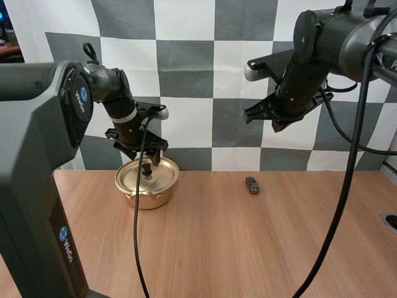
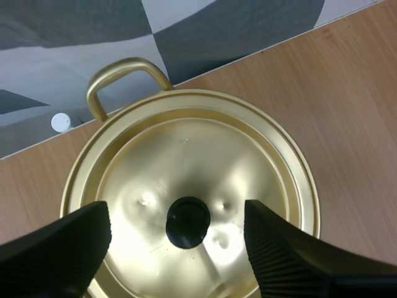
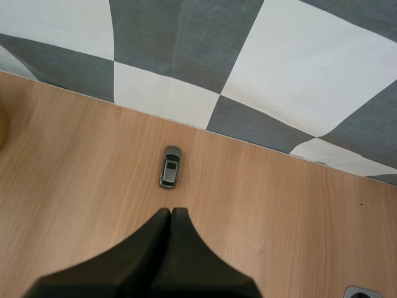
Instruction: Open the pot, put the car inside, and close it
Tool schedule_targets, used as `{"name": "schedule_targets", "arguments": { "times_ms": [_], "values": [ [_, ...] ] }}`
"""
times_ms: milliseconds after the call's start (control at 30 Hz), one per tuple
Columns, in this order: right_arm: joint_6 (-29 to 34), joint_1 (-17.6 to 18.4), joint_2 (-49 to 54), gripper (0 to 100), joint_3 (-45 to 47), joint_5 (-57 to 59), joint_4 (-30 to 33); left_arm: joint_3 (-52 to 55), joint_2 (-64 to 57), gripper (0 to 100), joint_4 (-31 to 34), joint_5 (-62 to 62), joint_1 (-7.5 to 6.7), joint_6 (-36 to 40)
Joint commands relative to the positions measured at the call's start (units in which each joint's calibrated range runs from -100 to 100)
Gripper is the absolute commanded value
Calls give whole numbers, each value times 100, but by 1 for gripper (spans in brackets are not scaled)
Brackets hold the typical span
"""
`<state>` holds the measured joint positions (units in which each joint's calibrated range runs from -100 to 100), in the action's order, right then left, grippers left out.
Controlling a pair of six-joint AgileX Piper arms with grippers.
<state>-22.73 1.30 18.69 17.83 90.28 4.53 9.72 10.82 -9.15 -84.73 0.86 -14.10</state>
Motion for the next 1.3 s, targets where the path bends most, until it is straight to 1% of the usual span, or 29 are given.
{"name": "schedule_targets", "arguments": {
  "times_ms": [0,233,500,700,800,900,1267],
  "values": [
    [4,0,-4,0,8,0,4,6,147,100,-7,125,2,4],
    [4,0,-4,0,8,0,4,6,201,100,-50,184,2,4],
    [4,0,-4,0,6,35,4,6,201,100,-279,318,2,-18],
    [4,0,-4,0,6,86,4,6,258,100,-178,410,2,-18],
    [4,0,-4,0,6,168,4,6,439,100,-76,132,2,22],
    [4,0,-4,0,6,228,4,6,574,100,-76,-105,2,22],
    [4,0,-4,0,6,228,4,6,585,100,-76,-68,2,22]
  ]
}}
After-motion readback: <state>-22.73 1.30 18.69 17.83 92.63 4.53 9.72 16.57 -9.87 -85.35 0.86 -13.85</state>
